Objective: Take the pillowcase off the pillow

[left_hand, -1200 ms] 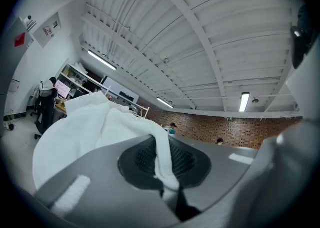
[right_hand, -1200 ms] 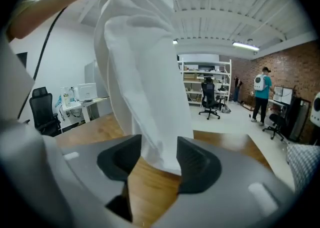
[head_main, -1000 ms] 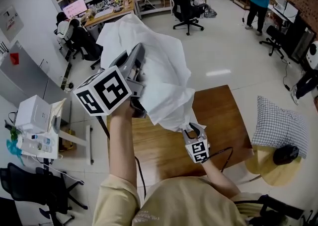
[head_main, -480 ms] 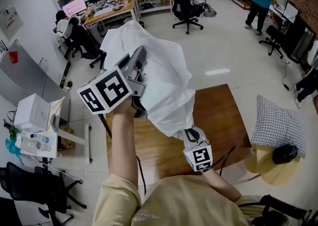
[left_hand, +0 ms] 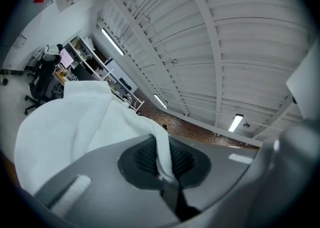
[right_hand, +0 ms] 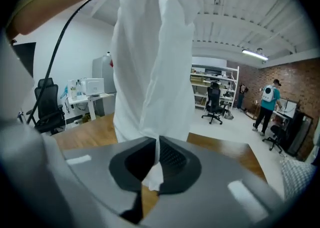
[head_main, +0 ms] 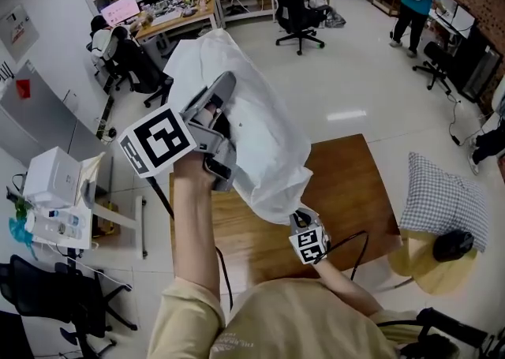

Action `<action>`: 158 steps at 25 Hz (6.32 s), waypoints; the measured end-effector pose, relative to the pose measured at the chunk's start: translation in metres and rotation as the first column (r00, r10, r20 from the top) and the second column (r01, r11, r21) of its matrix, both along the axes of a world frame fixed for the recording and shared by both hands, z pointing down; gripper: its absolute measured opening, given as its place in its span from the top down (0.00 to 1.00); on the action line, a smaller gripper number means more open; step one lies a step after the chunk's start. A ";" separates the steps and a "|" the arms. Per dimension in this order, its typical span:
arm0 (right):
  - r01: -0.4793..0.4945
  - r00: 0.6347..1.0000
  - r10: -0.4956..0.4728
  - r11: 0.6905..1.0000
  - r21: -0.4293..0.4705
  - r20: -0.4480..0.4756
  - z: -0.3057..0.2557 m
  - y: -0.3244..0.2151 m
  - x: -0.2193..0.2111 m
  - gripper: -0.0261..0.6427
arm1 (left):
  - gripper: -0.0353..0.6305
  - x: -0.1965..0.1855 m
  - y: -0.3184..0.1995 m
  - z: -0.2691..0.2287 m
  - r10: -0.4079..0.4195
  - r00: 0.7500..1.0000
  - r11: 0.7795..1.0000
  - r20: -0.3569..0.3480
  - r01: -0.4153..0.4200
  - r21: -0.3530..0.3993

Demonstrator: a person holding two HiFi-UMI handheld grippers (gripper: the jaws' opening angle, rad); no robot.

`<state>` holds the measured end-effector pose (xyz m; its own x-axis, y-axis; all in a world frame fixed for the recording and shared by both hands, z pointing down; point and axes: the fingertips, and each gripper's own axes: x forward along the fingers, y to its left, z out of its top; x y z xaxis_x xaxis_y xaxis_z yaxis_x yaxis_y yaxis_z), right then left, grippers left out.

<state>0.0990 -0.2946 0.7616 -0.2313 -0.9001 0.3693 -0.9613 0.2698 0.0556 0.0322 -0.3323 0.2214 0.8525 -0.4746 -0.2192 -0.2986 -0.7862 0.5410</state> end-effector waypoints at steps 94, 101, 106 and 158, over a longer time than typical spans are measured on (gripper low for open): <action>0.447 0.806 -0.589 0.665 0.599 0.052 -0.390 0.086 0.052 0.58 | 0.93 -0.021 0.151 0.062 0.392 0.402 0.374 0.827 -0.891 0.256; 0.496 0.753 -0.657 0.612 0.616 0.048 -0.380 0.086 0.052 0.79 | 0.93 -0.022 0.146 0.066 0.396 0.415 0.422 0.819 -0.875 0.239; 0.447 0.725 -0.675 0.615 0.650 0.139 -0.362 0.090 0.063 0.83 | 0.93 -0.023 0.143 0.070 0.401 0.413 0.421 0.818 -0.876 0.236; 0.318 0.940 -0.291 0.936 0.150 -0.181 -0.080 0.026 -0.020 0.64 | 0.93 0.022 0.023 0.104 0.238 0.642 0.925 0.729 -0.380 0.032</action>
